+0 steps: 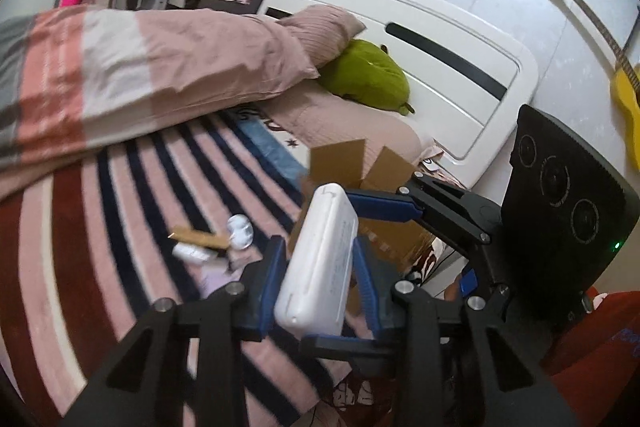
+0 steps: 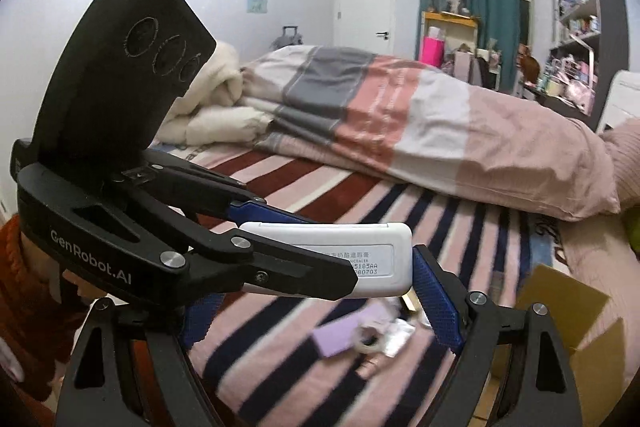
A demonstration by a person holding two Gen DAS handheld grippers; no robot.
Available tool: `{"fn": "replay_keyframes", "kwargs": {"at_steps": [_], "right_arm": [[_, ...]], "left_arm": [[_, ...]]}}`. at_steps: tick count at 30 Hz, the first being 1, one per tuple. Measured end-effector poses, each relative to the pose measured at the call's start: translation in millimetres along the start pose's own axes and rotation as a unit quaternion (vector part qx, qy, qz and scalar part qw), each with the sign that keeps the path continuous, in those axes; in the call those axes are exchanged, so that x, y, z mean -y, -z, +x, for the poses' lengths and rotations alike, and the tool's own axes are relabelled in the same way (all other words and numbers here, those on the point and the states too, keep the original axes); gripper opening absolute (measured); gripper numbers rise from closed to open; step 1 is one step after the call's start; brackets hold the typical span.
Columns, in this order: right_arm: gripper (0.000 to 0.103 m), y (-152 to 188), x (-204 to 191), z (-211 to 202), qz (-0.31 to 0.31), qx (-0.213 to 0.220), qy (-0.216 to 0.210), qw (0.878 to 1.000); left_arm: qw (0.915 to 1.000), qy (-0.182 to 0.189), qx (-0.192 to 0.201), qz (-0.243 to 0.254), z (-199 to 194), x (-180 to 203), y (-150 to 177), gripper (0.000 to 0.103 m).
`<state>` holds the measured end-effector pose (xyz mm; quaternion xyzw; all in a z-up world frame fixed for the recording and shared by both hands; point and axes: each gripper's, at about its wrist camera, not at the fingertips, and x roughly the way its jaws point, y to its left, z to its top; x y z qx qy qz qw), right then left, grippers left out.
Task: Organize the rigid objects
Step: 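Carry the white box into the cardboard box and release it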
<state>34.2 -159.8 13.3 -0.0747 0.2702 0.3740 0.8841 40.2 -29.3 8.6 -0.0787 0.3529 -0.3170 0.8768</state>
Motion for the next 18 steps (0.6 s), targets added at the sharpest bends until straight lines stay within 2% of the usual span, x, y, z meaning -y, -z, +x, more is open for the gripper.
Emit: {"fn": "replay_keyframes", "kwargs": {"at_steps": [3,11,18], "right_arm": [[0.085,7,33,-15,0.011,-0.007,0.02,1.0],[0.085,33,127,-36,0.071,-0.066,0.063,0.993],[0.085,55,159,-37,0.09,-0.105,0.075,0.988]], "left_arm": [[0.9997,0.011,-0.018,0.012,32,20,-18,0.032],[0.9943,0.052,-0.085,0.039,131,59,-55,0.032],[0.9896,0.063,-0.122,0.043,178,68,-62,0.032]]}}
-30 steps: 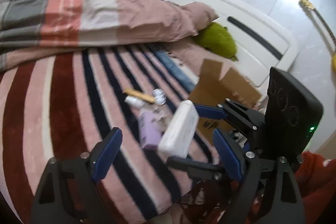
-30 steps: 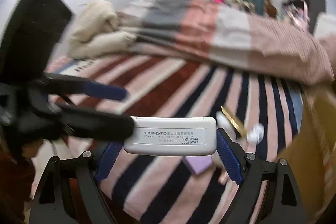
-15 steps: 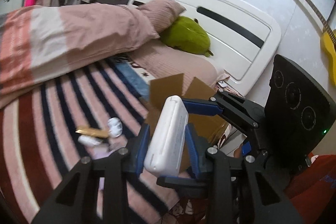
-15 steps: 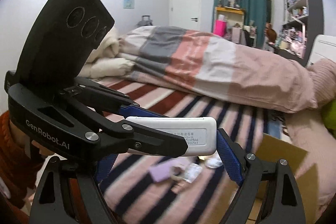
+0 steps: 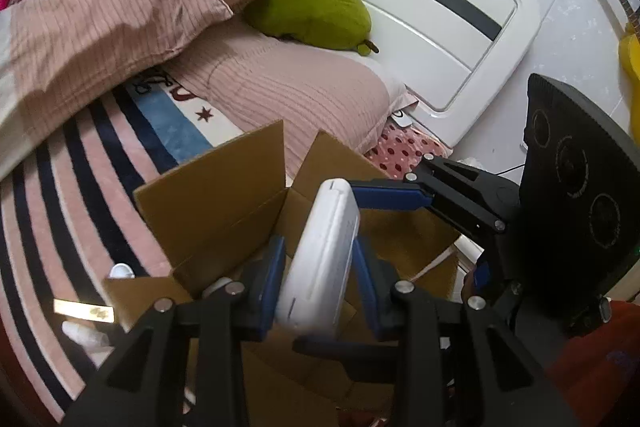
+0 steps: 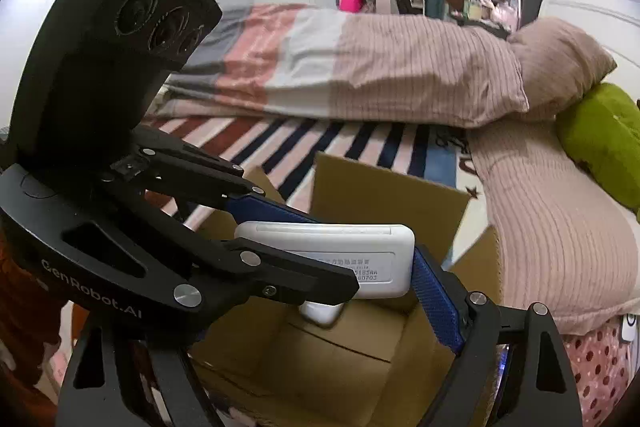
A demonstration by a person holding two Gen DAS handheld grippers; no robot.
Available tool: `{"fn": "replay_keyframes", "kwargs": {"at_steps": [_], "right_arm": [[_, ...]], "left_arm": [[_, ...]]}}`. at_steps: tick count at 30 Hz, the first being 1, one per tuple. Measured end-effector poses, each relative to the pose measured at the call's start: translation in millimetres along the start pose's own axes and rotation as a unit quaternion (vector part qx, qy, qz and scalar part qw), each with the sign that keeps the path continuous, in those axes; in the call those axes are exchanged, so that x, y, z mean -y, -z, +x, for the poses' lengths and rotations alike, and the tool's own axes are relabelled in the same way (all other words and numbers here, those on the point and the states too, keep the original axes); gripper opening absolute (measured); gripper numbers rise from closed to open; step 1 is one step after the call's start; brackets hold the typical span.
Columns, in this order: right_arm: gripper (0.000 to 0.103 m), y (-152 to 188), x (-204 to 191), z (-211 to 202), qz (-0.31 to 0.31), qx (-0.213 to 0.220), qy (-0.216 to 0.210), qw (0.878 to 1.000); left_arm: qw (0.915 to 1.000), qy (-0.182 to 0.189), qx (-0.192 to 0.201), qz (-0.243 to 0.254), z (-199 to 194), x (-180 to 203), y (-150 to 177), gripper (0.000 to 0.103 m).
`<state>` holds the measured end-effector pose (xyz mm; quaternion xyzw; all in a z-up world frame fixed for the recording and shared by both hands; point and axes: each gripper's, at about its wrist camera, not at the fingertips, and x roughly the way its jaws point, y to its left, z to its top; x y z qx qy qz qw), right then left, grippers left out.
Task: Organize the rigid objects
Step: 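Carry the white box into the cardboard box and release it, then reach down and grasp the clear tape roll with the right gripper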
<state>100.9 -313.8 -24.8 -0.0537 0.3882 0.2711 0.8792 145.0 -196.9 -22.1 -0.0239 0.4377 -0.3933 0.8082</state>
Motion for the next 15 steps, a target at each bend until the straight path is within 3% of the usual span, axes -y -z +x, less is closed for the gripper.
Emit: {"fn": "replay_keyframes", "kwargs": {"at_steps": [2,3,5,11,15], "right_arm": [[0.085,1,2,3,0.001,-0.011,0.001,1.0],[0.085,2,3,4,0.002,-0.012,0.006,1.0],[0.086,2,2,4,0.004,-0.012,0.017,1.0],[0.091,1,-7,-2,-0.003,-0.013,0.018,1.0],[0.091,-3,-22,-10,-0.012,-0.007,0.018,1.0]], "left_arm": [[1.0,-0.005,0.001,0.0,3,0,-3,0.038],[0.9999,-0.01,0.004,0.001,2,0,-3,0.054],[0.9996,-0.019,0.018,0.006,-4,1,-2,0.073],[0.9973,-0.05,0.051,0.016,-35,1,5,0.084],[0.9948,-0.069,0.075,0.005,-68,-6,17,0.084]]}}
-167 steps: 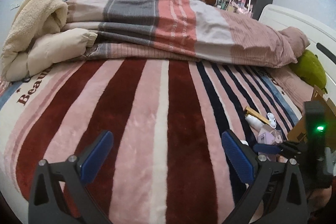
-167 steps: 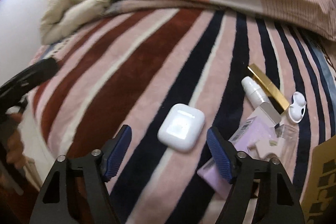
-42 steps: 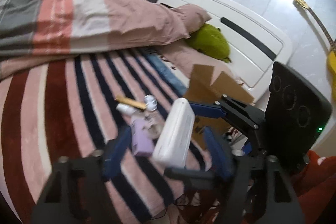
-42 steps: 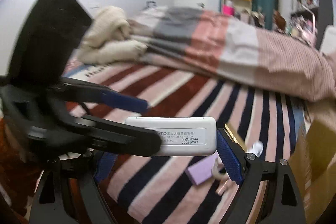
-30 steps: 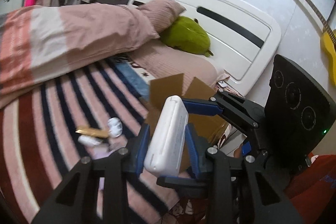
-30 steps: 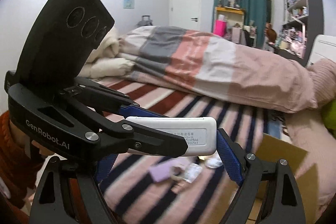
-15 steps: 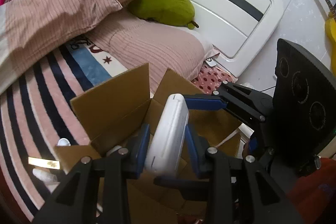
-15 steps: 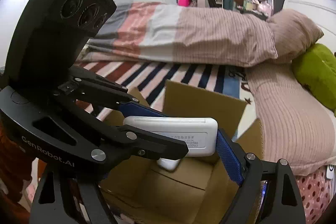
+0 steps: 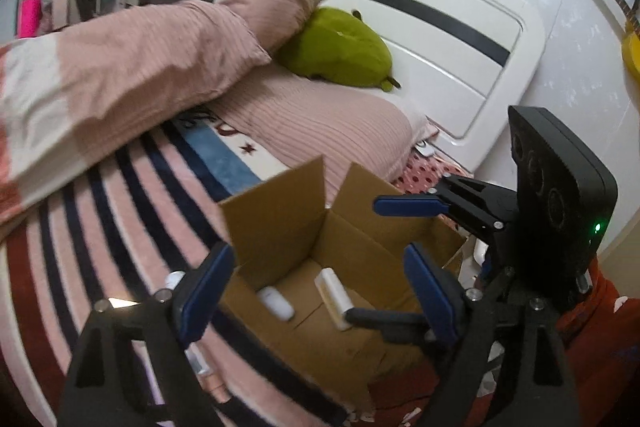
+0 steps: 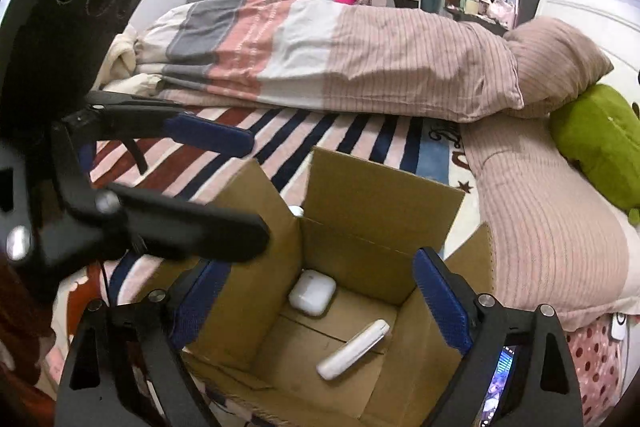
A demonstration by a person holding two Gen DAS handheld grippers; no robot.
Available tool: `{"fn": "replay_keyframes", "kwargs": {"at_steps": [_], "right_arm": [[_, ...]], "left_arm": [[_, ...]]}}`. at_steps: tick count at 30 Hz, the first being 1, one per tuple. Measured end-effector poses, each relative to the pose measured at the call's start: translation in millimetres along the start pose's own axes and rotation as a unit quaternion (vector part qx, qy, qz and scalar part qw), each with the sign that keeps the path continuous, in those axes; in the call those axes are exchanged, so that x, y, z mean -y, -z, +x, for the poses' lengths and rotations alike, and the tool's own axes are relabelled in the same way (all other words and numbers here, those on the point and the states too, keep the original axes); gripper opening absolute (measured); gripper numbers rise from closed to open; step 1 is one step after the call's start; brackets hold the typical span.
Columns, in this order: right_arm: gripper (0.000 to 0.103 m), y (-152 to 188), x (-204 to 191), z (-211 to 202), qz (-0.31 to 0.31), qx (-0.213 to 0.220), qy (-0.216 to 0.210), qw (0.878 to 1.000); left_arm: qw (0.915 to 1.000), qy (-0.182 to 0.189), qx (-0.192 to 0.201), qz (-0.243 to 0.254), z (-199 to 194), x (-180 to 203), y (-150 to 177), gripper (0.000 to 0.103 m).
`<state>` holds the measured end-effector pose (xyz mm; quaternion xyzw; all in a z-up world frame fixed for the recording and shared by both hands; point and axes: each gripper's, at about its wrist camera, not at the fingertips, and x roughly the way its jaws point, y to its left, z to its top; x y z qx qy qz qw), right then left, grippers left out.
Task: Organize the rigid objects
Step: 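Reach down and grasp the clear tape roll with the right gripper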
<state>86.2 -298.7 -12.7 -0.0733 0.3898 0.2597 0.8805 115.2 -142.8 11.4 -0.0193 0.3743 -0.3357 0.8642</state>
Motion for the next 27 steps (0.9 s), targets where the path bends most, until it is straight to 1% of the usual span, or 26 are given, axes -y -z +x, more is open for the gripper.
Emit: {"fn": "replay_keyframes", "kwargs": {"at_steps": [6,9,11,15,18,21,23,25,27], "right_arm": [[0.091,-17,-43,-9,-0.027,0.018,-0.007,0.999],[0.091,-28,-74,-8,-0.045,0.025,-0.031,0.998],[0.091,-34,-98,-2,-0.06,0.027,-0.052,0.996],[0.091,-39,-144,21,-0.085,0.009,-0.095,0.992],[0.091,-31,-171,50,-0.093,-0.017,-0.126,0.988],[0.091,-19,-181,84,-0.08,-0.052,-0.134,0.986],[0.091,-7,-175,110,-0.048,-0.077,-0.13,0.987],[0.091,3,-162,132,-0.016,-0.091,-0.119,0.989],[0.091,11,-153,147,0.002,-0.098,-0.102,0.99]], "left_arm": [[0.9979,-0.047,0.037,-0.024,-56,-27,24,0.085],[0.995,-0.072,0.057,-0.04,-86,-46,42,0.085],[0.9919,-0.097,0.066,-0.048,-104,-60,58,0.085],[0.9854,-0.135,0.074,-0.073,-127,-90,92,0.085],[0.9805,-0.159,0.075,-0.088,-134,-107,117,0.085],[0.9771,-0.175,0.071,-0.099,-135,-122,142,0.085],[0.9761,-0.177,0.068,-0.106,-131,-130,156,0.085],[0.9765,-0.172,0.066,-0.112,-127,-137,165,0.085],[0.9779,-0.161,0.063,-0.118,-121,-145,174,0.085]]}}
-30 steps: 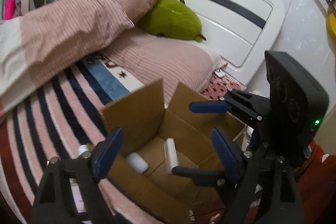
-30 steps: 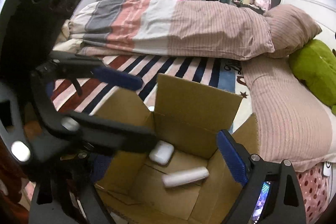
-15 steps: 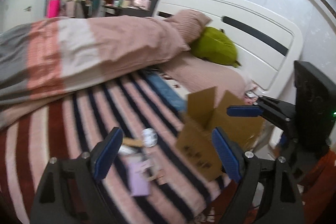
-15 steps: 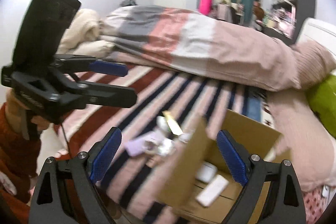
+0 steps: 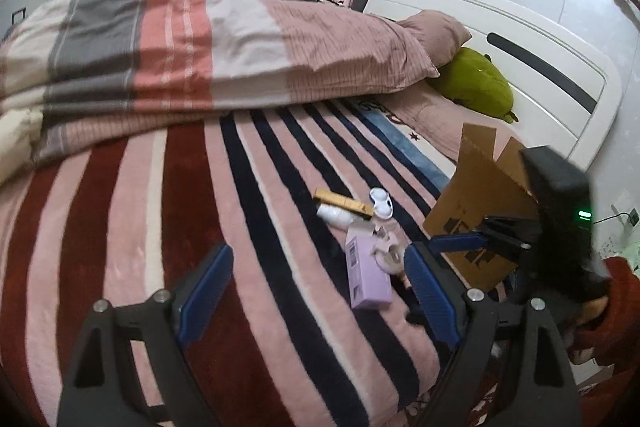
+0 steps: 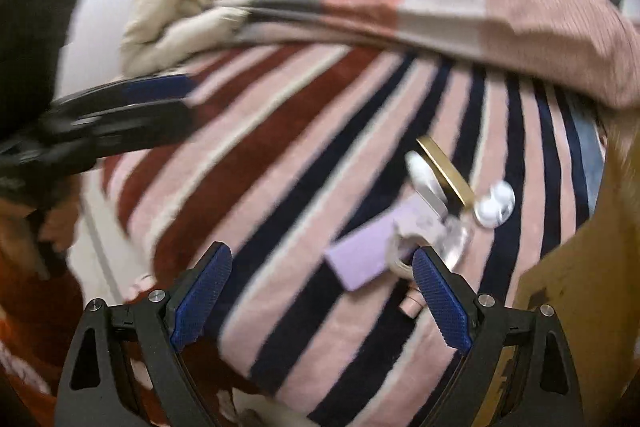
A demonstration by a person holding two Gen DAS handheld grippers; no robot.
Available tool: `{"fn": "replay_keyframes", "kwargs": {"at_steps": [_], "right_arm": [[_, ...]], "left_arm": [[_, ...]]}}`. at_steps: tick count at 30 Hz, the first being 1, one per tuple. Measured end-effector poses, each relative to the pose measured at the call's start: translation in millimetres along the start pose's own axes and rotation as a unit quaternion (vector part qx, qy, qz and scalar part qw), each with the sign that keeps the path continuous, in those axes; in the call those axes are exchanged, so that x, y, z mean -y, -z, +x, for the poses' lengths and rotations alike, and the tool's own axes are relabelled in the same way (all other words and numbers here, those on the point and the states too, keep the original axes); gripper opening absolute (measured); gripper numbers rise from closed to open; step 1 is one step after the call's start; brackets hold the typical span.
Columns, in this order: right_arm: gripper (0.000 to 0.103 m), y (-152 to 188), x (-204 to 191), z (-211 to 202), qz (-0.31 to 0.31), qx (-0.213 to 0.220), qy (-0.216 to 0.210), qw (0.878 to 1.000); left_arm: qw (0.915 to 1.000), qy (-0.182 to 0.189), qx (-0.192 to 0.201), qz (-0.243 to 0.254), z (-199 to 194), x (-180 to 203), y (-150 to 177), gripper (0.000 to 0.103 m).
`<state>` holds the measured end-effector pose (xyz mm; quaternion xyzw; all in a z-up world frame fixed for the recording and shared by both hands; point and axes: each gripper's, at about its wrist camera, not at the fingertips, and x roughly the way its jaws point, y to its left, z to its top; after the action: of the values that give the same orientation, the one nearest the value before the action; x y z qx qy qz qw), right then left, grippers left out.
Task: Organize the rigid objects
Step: 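Reach down and grasp the clear tape roll with the right gripper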
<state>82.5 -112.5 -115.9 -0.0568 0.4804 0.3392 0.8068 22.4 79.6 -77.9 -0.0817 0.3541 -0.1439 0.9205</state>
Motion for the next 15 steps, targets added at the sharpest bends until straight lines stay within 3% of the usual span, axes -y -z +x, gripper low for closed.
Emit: {"fn": "replay_keyframes", "kwargs": {"at_steps": [4,7,10,12,15], "right_arm": [[0.089,7,24,19,0.029,-0.006,0.038,0.999],[0.07,7,35,27,0.045,-0.015,0.042,0.998],[0.058,7,35,30,0.04,-0.015,0.056,0.998],[0.037,4,31,32,0.03,-0.018,0.069,0.997],[0.037,4,26,33,0.018,-0.022,0.076,0.997]], "left_arm": [[0.9998,0.011,-0.013,-0.007,15,-6,7,0.085],[0.9996,0.016,-0.019,-0.012,24,-8,10,0.085],[0.9995,0.018,-0.023,-0.013,29,-9,10,0.085],[0.9995,0.019,-0.023,-0.015,30,-9,9,0.085],[0.9994,0.023,-0.023,-0.015,29,-7,8,0.085]]}}
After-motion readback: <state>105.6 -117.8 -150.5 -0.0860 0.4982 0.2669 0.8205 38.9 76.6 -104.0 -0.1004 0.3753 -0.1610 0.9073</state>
